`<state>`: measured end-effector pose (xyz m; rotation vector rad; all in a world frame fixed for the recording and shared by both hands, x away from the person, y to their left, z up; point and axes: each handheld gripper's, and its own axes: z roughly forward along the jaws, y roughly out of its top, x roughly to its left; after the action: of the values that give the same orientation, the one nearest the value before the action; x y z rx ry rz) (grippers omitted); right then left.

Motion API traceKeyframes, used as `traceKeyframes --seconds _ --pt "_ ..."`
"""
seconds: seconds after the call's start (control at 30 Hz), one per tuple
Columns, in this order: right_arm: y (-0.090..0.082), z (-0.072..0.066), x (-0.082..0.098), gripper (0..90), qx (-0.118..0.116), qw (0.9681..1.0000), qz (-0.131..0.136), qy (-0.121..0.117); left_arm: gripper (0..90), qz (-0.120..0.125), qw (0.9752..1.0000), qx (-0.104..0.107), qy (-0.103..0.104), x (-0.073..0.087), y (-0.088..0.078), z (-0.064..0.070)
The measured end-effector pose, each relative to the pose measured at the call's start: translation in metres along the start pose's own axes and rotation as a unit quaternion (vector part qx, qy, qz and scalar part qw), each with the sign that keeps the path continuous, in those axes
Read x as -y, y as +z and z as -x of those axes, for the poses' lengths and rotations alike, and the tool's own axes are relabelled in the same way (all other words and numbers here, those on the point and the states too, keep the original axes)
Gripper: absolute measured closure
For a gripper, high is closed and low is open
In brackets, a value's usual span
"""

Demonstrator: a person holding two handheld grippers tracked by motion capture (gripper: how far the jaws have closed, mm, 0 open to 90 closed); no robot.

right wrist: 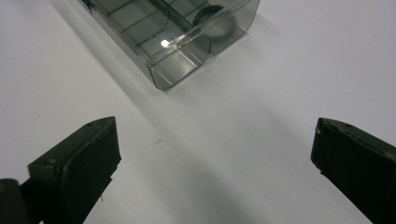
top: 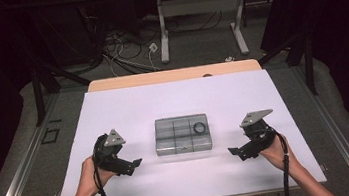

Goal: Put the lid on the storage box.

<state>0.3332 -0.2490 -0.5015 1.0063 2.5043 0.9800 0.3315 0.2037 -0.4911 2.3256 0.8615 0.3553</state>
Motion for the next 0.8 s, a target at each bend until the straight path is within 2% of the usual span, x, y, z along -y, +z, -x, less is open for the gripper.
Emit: traceKeyframes --seconds 0.13,0.4,0.57,0.8 --pt "-0.003 0.003 0.006 0.0 0.003 0.9999 -0.010 0.006 0.0 -0.002 0.9999 -0.006 -0.012 0.010 -0.004 -0.004" --pt "-0.006 0.011 0.021 0.0 0.017 0.9996 -0.008 0.022 0.0 -0.005 0.9993 -0.024 -0.026 0.028 -0.008 -0.008" --pt "-0.007 0.013 0.027 0.0 0.023 0.9994 -0.010 0.025 0.0 -0.010 0.9989 -0.035 -0.029 0.037 -0.010 -0.009" --pt "-0.009 0.015 0.037 0.0 0.029 0.9987 -0.011 0.040 0.0 -0.012 0.9983 -0.044 -0.036 0.049 -0.009 -0.008"
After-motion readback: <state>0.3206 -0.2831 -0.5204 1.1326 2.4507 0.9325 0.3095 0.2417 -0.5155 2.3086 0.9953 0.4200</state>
